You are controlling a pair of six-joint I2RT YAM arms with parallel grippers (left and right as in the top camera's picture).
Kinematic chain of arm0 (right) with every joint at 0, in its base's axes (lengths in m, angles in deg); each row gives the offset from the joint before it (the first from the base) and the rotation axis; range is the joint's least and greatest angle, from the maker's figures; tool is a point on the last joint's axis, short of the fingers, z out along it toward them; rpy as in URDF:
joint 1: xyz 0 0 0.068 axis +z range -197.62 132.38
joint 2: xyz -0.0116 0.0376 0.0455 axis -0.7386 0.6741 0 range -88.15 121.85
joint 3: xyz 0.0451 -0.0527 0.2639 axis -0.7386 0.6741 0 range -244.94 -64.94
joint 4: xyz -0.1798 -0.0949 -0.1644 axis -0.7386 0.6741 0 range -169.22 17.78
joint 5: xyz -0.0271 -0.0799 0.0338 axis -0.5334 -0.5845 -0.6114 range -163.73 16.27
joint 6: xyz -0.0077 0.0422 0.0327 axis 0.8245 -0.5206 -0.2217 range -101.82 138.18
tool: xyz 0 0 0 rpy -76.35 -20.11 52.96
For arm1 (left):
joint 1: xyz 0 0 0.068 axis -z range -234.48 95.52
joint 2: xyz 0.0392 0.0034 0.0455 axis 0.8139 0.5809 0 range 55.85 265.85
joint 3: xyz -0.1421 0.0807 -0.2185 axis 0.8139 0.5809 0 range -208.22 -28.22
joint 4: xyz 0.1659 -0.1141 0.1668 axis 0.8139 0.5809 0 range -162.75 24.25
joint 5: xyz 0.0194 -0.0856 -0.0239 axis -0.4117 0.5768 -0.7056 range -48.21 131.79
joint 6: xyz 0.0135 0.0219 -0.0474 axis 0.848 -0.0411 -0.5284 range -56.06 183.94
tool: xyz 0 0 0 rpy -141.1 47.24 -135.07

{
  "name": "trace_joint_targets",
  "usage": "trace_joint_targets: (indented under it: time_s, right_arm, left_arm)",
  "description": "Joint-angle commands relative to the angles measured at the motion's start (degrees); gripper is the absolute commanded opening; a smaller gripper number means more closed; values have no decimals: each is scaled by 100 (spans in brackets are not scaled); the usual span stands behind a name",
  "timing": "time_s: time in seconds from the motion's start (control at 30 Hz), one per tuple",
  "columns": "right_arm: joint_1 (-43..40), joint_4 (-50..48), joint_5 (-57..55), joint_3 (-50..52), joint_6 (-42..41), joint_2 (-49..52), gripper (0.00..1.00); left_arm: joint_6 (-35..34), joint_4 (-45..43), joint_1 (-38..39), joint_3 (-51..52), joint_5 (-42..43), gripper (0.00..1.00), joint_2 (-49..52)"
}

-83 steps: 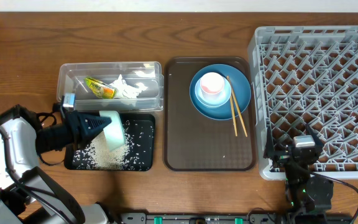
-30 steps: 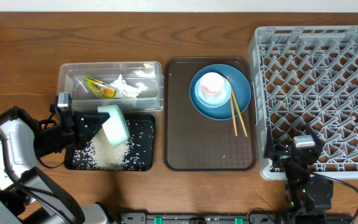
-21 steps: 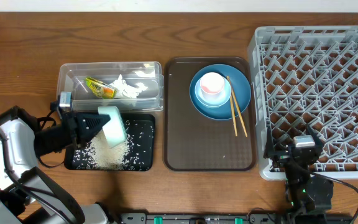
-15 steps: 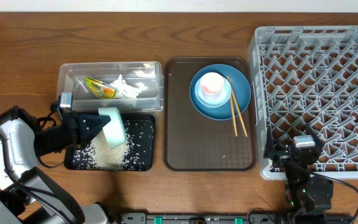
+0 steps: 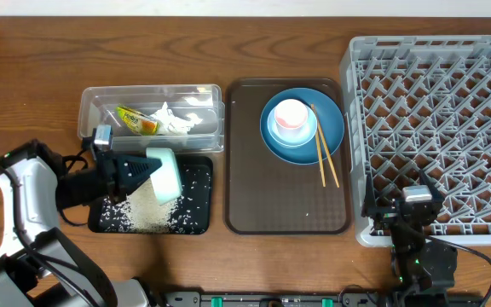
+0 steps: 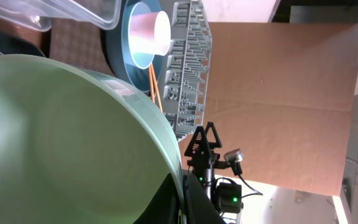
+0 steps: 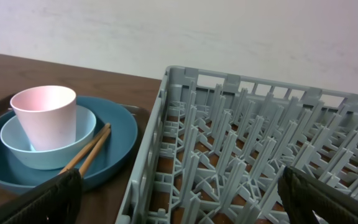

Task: Sort waste into correct bins and load items into the dishwasher rack
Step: 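Tilt the green bowl with the left gripper to pour rice onto the black tray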

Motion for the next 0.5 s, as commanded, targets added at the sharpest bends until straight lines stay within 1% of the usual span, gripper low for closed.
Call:
trace_joint_targets:
  time_s: [0.0,0.13,0.23,0.3,0.37,0.47]
  right_arm:
    - [66,26,-35,7,15,-4,99]
    - [66,24,-35,7,17,-4,99]
    - [66,26,-33,7,15,-4,99]
    - [66,26,-35,7,15,-4,99]
    - [66,24,-35,7,15,-4,99]
    - [66,26,-35,7,17,-4,99]
  left_arm:
    - [-76,2,63,-96,142,6,-7]
    - [-81,-74,61,-153,114,6,-7]
    - [-328,-350,61,-157,76,6,-7]
    - [-699,-704,61,-157,-42,6,-7]
    - [-1211,-1102,61,-157,-297,6,-7]
    - [-2100,-1720,63,-157,-957,6,-15]
